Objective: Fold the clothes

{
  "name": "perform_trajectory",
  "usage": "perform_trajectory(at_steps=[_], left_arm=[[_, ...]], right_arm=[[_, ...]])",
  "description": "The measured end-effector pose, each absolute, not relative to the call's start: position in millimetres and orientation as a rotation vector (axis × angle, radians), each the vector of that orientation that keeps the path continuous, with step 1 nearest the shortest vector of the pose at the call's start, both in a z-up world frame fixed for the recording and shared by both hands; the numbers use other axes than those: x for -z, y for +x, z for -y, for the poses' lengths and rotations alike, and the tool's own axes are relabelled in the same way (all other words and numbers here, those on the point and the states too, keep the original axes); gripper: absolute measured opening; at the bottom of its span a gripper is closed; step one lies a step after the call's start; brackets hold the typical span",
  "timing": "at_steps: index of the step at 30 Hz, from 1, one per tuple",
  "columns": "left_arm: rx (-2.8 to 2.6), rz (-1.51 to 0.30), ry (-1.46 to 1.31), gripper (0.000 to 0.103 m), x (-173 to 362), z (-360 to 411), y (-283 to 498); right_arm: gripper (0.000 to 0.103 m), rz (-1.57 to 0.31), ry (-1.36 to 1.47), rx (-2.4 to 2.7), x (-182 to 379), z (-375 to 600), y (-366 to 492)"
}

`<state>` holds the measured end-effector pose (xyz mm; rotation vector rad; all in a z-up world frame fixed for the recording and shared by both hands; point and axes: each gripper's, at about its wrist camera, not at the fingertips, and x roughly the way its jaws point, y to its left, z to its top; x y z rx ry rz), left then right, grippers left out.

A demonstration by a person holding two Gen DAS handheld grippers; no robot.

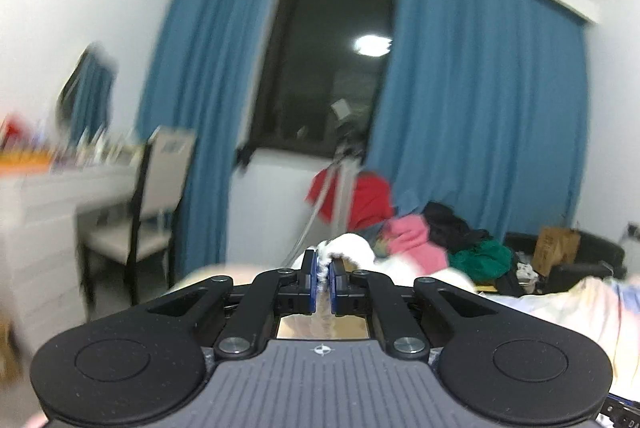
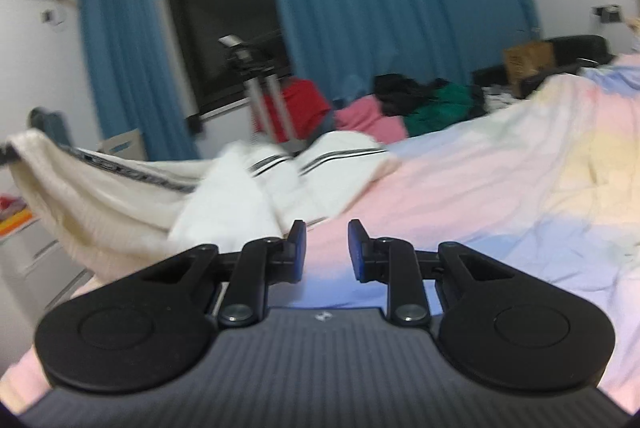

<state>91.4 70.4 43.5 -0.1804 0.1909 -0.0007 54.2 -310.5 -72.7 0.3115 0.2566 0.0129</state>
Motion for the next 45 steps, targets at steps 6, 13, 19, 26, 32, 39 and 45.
perform_trajectory(at_steps=[6, 13, 19, 26, 32, 39, 45], left_arm=[[-0.116, -0.373, -0.351, 0.008, 17, -149, 95], [-0.185, -0.419, -0.433, 0.014, 35, -181, 98], [-0.229, -0.428, -0.436, 0.014, 45, -191, 121], [-0.235, -0.454, -0.494, 0.015, 57, -205, 146], [-0.221, -0.461, -0.538, 0.017, 61, -212, 145], [-0.208, -0.54, -0.507, 0.018, 69, -213, 151], [-0.174, -0.65, -0.505, 0.05, 71, -215, 148]], right_arm=[[0.028, -0.386, 0.246, -0.187, 85, 257, 61], [0.071, -0.541, 0.078, -0.331, 105, 194, 70], [0.07, -0.602, -0.028, -0.285, 131, 178, 87], [0.023, -0.567, 0.091, -0.256, 127, 187, 98], [0.021, -0.324, -0.059, -0.287, 65, 172, 48], [0.022, -0.427, -0.202, -0.351, 64, 156, 12], [0.028, -0.637, -0.132, -0.349, 88, 162, 29]])
